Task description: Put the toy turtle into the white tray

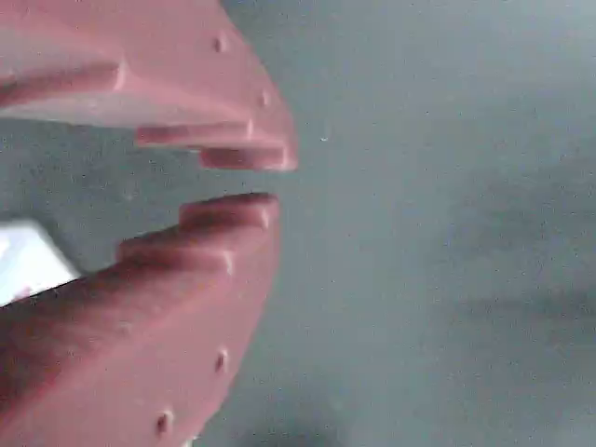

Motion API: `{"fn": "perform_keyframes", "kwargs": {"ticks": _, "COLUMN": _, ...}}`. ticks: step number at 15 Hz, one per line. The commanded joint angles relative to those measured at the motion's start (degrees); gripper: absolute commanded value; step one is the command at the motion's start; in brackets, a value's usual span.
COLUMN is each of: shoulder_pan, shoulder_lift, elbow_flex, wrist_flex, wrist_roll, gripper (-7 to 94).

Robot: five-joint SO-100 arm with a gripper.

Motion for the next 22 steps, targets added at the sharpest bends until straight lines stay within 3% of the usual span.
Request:
{"fn": "perform_keyframes", "kwargs": {"ticks": 1, "shoulder_pan": 0.18, "shoulder_lift": 5.19, "elbow_flex": 1.49, "wrist_flex": 4.13, "wrist_roll": 0.70, "gripper": 0}}
{"fn": "perform_keyframes", "kwargs": {"ticks": 4, "shoulder_pan": 0.88, "shoulder_lift": 5.71, "elbow_flex": 3.96, "wrist_flex": 5.36, "wrist_roll": -1.32, "gripper": 0}}
{"fn": "perform_keyframes", "kwargs": {"ticks": 10, "shoulder_pan": 4.75, "shoulder_lift": 5.71, "elbow_flex": 3.96, "wrist_flex": 5.19, "wrist_roll": 1.76, "gripper": 0}}
{"fn": "perform_keyframes", "kwargs": {"ticks": 22, "shoulder_pan": 4.75, "shoulder_lift": 5.71, "elbow_flex": 3.96, "wrist_flex": 5.19, "wrist_roll": 1.58, "gripper": 0}}
